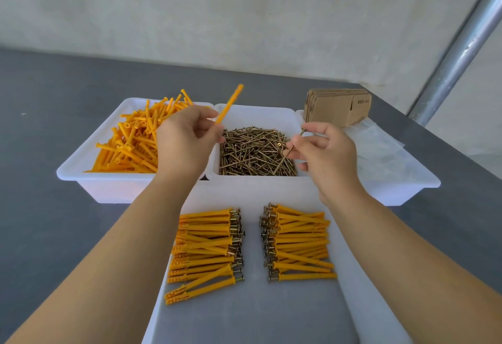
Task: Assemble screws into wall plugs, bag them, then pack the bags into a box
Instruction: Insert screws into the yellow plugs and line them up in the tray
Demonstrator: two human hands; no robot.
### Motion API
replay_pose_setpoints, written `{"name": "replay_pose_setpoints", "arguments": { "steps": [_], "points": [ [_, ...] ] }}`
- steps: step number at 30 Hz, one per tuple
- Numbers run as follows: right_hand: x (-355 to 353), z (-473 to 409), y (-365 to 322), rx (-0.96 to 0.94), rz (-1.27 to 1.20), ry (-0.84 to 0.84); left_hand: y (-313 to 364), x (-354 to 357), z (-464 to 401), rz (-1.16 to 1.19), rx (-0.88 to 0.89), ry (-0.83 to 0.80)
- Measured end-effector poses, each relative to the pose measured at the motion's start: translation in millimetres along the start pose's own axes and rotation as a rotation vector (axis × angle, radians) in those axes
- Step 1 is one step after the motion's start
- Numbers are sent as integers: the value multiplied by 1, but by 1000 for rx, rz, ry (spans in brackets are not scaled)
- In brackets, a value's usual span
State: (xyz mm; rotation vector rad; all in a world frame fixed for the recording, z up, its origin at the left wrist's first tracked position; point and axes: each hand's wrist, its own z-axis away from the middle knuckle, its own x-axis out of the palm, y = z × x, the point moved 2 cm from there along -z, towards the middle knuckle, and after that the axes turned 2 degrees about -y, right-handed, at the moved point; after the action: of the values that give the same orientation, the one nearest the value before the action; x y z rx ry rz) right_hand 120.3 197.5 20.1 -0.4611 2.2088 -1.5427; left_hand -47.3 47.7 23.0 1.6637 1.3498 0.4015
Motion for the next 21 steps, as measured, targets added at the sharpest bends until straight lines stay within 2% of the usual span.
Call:
{"name": "replay_pose_setpoints", "arguments": {
  "steps": [3,5,12,18,21],
  "points": [
    [-5,8,-8,-21,-136,112,12,3,6,-36,84,-6],
    [-5,12,-9,-49,-161,124,18,6,11,4,105,-65],
    [-5,15,-3,-49,-149,106,29,25,24,403,-119,-317],
    [-10,15,-7,-87,-223,182,29,38,36,412,-223,-528],
    [-11,16,-9,-109,-233,210,30,44,40,376,-221,-570]
  ]
}}
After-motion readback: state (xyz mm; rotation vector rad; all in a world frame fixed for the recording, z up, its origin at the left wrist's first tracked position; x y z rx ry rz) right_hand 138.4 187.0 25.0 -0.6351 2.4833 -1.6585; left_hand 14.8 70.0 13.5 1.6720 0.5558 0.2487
